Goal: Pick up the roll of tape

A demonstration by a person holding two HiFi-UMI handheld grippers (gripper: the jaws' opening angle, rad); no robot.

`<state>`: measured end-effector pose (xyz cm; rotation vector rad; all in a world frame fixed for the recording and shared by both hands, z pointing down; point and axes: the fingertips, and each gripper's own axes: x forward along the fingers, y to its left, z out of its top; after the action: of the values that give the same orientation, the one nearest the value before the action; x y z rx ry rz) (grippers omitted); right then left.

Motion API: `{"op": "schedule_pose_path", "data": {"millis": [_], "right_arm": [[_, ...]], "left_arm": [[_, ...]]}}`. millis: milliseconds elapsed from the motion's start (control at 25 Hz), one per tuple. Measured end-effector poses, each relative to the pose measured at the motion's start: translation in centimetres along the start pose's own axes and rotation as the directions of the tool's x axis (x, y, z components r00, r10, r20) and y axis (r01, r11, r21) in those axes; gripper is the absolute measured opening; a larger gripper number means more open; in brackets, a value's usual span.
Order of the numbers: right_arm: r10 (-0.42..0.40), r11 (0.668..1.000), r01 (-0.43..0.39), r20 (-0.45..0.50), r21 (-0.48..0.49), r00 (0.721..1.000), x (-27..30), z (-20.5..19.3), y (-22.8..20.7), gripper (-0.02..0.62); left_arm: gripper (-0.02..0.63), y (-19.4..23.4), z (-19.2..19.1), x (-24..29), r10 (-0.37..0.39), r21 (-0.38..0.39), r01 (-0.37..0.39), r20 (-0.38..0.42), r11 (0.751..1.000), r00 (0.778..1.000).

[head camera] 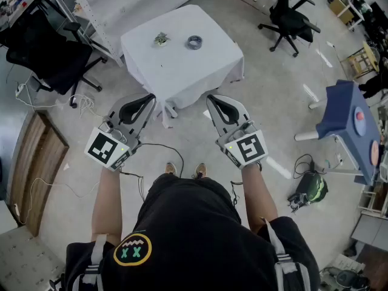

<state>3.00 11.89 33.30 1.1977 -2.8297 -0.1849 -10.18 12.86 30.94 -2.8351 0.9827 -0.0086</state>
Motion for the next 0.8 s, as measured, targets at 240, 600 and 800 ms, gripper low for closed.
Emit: {"op": "schedule_pose_path", "data": {"millis": [240, 600, 800], "right_arm": [[0.003, 1.000, -0.003, -0.003, -0.002, 1.000, -0.19, -0.24, -0.15, 0.018], [0.007, 1.000, -0.007, 0.009, 0.022, 1.000, -0.17, -0.03, -0.15, 0.020], [0.003, 1.000, -0.003, 0.002, 0.016, 1.000, 0.11, -0.27, -0.07, 0.020]], "left_arm": [[0.020, -0.15, -0.14, 0.15, 0.008, -0.002, -0.008, -0.004, 1.000, 1.000], [0.020, -0.37, 0.25, 0.10, 0.009, 0.002, -0.009, -0.003, 1.000, 1.000], [0.020, -0.28, 0.19, -0.04, 0.010, 0.002, -0.010, -0.003, 1.000, 1.000]]}}
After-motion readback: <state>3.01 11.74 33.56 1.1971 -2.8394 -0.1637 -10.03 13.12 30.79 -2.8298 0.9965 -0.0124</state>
